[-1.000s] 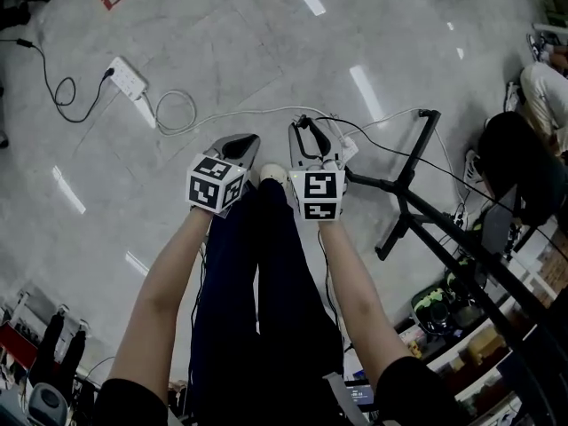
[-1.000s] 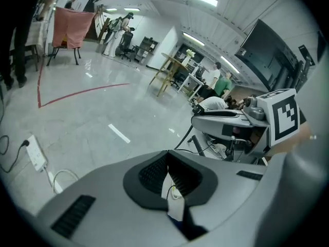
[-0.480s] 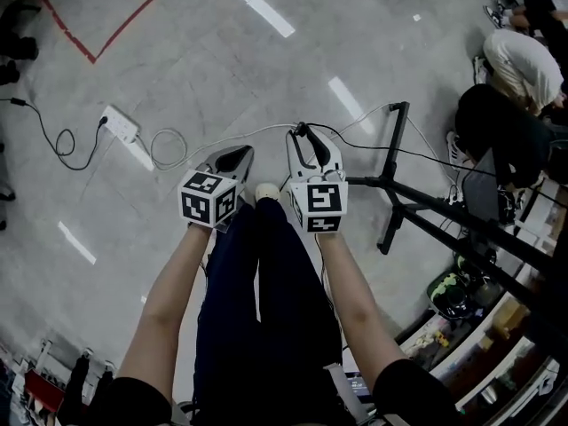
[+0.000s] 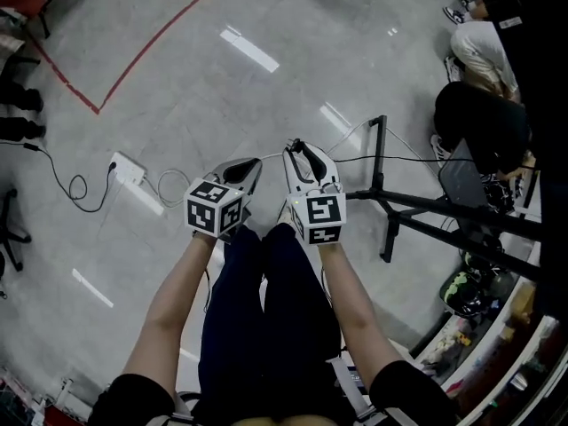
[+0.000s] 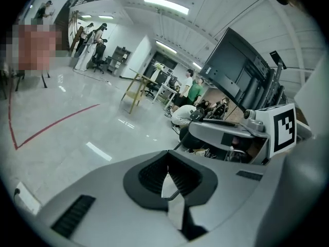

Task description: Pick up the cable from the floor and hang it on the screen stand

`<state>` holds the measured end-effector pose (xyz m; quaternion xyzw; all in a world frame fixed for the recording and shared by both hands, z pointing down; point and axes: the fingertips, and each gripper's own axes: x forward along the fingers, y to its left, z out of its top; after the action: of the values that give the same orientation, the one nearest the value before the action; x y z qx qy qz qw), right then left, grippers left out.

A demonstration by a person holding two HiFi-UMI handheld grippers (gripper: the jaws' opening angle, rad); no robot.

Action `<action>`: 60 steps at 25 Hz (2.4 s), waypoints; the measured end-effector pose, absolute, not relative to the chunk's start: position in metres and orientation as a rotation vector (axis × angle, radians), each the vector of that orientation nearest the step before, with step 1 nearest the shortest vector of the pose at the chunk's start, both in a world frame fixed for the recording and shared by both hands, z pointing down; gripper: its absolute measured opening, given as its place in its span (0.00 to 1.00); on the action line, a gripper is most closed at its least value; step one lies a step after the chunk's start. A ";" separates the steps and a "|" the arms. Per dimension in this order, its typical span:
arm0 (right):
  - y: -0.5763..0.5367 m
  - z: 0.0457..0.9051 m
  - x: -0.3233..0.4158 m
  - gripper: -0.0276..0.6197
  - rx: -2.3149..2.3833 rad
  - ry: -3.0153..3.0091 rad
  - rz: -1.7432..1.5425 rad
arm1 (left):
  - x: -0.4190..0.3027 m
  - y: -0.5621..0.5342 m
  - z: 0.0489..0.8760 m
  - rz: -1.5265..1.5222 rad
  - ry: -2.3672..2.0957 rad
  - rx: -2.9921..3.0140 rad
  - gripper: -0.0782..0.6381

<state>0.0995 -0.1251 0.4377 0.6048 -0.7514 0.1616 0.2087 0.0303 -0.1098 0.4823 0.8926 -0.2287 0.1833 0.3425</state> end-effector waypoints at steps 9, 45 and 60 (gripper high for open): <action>-0.131 0.363 0.120 0.25 1.643 -2.128 0.368 | 0.064 -0.120 0.415 0.514 -0.557 2.404 0.12; -0.078 0.128 0.304 0.25 2.074 -2.137 0.148 | 0.267 -0.052 0.202 0.402 -0.062 2.781 0.12; -0.060 0.080 0.394 0.25 2.111 -2.048 0.063 | 0.362 -0.023 0.165 0.374 0.153 2.821 0.12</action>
<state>0.3939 -0.0599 0.0805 0.7139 -0.6927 0.0212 0.0999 0.3618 -0.0228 0.1646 0.9794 0.0532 0.1300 0.1452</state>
